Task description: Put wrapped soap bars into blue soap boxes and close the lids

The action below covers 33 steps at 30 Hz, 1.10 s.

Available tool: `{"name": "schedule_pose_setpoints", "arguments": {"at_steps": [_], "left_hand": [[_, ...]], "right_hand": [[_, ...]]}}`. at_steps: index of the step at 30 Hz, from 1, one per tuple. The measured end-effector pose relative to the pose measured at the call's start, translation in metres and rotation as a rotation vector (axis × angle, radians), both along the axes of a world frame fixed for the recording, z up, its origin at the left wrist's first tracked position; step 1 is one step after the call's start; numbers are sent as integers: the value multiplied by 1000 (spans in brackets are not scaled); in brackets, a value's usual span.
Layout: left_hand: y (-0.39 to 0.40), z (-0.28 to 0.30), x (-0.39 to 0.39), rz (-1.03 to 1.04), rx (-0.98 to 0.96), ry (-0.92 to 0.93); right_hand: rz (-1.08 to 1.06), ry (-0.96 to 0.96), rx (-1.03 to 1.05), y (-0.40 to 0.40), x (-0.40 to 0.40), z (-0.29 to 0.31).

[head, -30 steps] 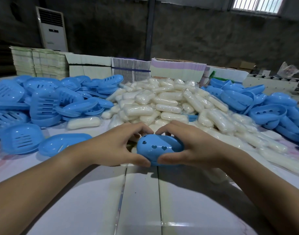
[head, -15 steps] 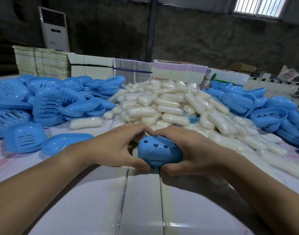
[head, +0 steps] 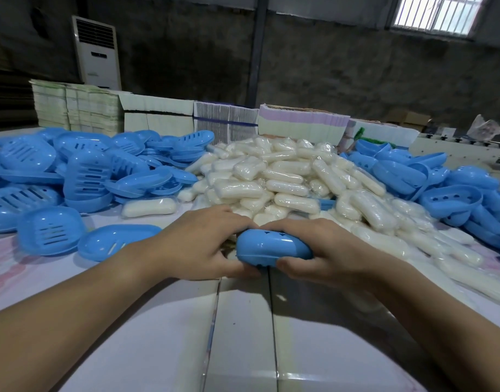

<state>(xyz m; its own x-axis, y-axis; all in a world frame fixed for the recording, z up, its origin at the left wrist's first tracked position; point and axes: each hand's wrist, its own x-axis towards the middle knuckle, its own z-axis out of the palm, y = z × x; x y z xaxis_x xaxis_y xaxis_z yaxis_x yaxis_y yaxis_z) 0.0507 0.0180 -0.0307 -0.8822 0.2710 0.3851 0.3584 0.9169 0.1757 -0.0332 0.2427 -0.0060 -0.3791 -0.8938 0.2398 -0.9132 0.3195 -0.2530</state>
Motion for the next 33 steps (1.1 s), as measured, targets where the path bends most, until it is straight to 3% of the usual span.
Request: {"name": "schedule_pose_setpoints", "arguments": {"at_steps": [8,15,21,26,29,33], "left_hand": [[3,1,1,7,-75,73],[6,-3,1,-47,14,187],[8,2,2,-95,-23,383],[8,1,-1,-89,-51,470],[9,2,-3,-46,100,443],[-10,0,-10,73,428,255]], "right_hand": [[33,37,-6,2,-2,0],[-31,63,-21,0,-3,-3],[-33,-374,-110,8,-14,-1],[-2,-406,-157,8,-15,-1],[-58,-328,-244,9,-14,2],[-266,-210,-403,29,-27,13]]}}
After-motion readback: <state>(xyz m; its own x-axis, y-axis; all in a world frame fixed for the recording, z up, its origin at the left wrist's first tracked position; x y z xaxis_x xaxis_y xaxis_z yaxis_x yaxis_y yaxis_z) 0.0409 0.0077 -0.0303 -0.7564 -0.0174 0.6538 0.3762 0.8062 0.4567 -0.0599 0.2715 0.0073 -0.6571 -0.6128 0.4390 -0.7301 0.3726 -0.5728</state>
